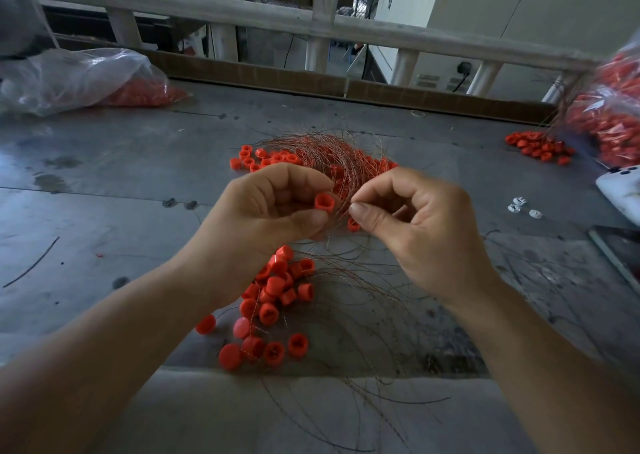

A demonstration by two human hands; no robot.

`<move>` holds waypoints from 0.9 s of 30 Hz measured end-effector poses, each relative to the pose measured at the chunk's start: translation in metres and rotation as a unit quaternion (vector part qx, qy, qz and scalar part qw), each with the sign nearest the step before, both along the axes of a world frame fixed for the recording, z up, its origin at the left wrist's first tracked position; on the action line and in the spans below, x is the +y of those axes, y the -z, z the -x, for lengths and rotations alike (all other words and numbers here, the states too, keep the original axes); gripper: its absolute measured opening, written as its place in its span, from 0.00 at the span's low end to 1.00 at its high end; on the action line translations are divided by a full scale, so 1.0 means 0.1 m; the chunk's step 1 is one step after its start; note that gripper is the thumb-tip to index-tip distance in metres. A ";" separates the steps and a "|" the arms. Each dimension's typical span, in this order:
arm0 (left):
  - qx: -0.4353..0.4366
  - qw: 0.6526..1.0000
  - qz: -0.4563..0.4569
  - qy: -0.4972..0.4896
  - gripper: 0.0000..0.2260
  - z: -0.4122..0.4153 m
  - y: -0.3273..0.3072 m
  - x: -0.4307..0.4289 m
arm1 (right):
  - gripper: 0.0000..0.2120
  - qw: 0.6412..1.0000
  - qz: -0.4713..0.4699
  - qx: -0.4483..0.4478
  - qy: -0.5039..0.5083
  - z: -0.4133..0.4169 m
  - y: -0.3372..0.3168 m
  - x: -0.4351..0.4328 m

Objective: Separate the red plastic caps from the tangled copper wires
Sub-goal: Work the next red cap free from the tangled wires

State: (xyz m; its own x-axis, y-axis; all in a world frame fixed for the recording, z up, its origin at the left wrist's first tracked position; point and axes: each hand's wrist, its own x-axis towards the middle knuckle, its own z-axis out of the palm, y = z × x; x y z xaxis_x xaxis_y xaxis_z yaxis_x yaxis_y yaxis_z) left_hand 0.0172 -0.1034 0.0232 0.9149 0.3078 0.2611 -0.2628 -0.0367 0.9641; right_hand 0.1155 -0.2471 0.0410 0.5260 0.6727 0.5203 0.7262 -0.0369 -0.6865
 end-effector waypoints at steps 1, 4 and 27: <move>-0.001 1.000 -0.002 0.004 0.10 0.00 0.00 0.00 | 0.10 1.000 0.003 0.000 -0.004 0.00 0.00 0.00; -0.002 1.000 0.001 0.025 0.11 0.00 0.00 0.00 | 0.08 1.000 0.012 0.001 -0.008 0.00 0.00 0.00; -0.002 0.997 0.072 0.022 0.13 0.02 -0.05 -0.05 | 0.09 1.000 0.030 -0.006 -0.001 0.02 -0.02 -0.04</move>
